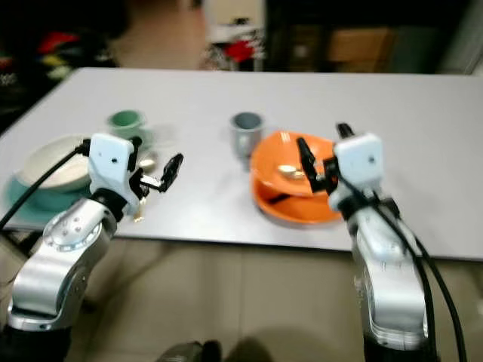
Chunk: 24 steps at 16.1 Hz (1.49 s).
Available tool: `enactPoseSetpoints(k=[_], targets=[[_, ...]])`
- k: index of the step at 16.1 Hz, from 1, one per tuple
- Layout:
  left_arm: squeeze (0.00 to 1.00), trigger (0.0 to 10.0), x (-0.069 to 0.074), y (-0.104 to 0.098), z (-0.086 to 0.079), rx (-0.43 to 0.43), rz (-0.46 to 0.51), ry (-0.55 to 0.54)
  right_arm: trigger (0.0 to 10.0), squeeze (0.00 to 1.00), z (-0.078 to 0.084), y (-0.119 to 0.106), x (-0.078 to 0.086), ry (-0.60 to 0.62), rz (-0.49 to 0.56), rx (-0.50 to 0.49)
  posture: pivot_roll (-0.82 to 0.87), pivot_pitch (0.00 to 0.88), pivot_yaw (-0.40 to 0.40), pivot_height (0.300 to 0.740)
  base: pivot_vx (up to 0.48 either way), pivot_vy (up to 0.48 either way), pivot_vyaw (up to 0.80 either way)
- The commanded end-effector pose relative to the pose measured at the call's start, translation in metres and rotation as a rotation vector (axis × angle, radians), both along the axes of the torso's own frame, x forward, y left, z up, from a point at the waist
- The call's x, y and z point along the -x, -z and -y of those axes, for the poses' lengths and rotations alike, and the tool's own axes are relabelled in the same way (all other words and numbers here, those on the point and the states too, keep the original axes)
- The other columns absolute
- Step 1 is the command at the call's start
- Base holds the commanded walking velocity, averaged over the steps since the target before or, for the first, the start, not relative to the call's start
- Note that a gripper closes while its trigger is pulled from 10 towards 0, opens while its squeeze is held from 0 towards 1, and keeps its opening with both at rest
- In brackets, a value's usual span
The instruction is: Setting the table
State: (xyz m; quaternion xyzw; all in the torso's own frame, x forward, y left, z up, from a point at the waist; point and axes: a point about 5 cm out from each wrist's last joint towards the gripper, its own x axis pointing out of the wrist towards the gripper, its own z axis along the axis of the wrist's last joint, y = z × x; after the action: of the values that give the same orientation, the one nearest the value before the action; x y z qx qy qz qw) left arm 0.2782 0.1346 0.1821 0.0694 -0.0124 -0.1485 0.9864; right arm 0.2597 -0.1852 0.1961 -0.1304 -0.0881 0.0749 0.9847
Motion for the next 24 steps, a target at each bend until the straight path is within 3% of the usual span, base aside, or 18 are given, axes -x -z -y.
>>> enactPoseSetpoints(k=[1, 2, 3, 4, 7, 9, 12, 15, 24], targets=[[0.00, 10.0, 0.002, 0.001, -0.004, -0.004, 0.003, -0.031, 10.0, 1.00, -0.004, 0.000, 0.004, 0.006, -0.022, -0.022, 0.04, 0.000, 0.095, 0.740, 0.000, 0.000, 0.80], [0.00, 10.0, 0.004, 0.002, -0.002, 0.011, 0.008, -0.037, 10.0, 1.00, -0.008, 0.004, 0.009, 0.002, -0.064, -0.062, 0.04, 0.000, 0.089, 0.740, 0.000, 0.000, 0.80], [0.00, 10.0, 0.007, -0.003, -0.006, 0.110, 0.074, -0.160, 10.0, 1.00, -0.013, 0.010, 0.008, 0.016, -0.088, -0.110, 0.07, 0.000, 0.061, 0.740, 0.000, 0.000, 0.80], [0.00, 10.0, 0.008, -0.005, -0.010, 0.157, 0.100, -0.219, 10.0, 1.00, -0.018, 0.014, 0.006, -0.005, -0.109, -0.114, 0.08, 0.000, 0.053, 0.740, 0.000, 0.000, 0.80], [0.00, 10.0, 0.008, -0.001, -0.020, 0.171, 0.077, -0.301, 10.0, 1.00, -0.020, 0.020, 0.005, -0.007, -0.138, -0.100, 0.09, 0.000, 0.028, 0.740, 0.000, 0.000, 0.80], [0.00, 10.0, 0.011, 0.010, -0.029, 0.022, 0.022, -0.234, 10.0, 1.00, -0.020, 0.024, 0.005, -0.023, -0.180, -0.075, 0.09, 0.000, 0.025, 0.740, 0.000, 0.000, 0.80], [0.00, 10.0, 0.015, 0.014, -0.029, 0.003, 0.019, -0.249, 10.0, 1.00, -0.020, 0.028, 0.007, -0.065, -0.217, -0.059, 0.12, 0.000, 0.001, 0.740, 0.000, 0.000, 0.80], [0.00, 10.0, 0.021, 0.015, -0.026, -0.001, 0.006, -0.229, 10.0, 1.00, -0.022, 0.038, 0.004, -0.101, -0.246, -0.119, 0.14, 0.000, -0.018, 0.740, 0.000, 0.095, 0.80], [0.00, 10.0, 0.013, 0.013, -0.025, -0.023, 0.002, -0.184, 10.0, 1.00, -0.015, 0.049, 0.014, -0.060, -0.275, -0.165, 0.11, 0.000, 0.031, 0.740, 0.000, 0.332, 0.80]])
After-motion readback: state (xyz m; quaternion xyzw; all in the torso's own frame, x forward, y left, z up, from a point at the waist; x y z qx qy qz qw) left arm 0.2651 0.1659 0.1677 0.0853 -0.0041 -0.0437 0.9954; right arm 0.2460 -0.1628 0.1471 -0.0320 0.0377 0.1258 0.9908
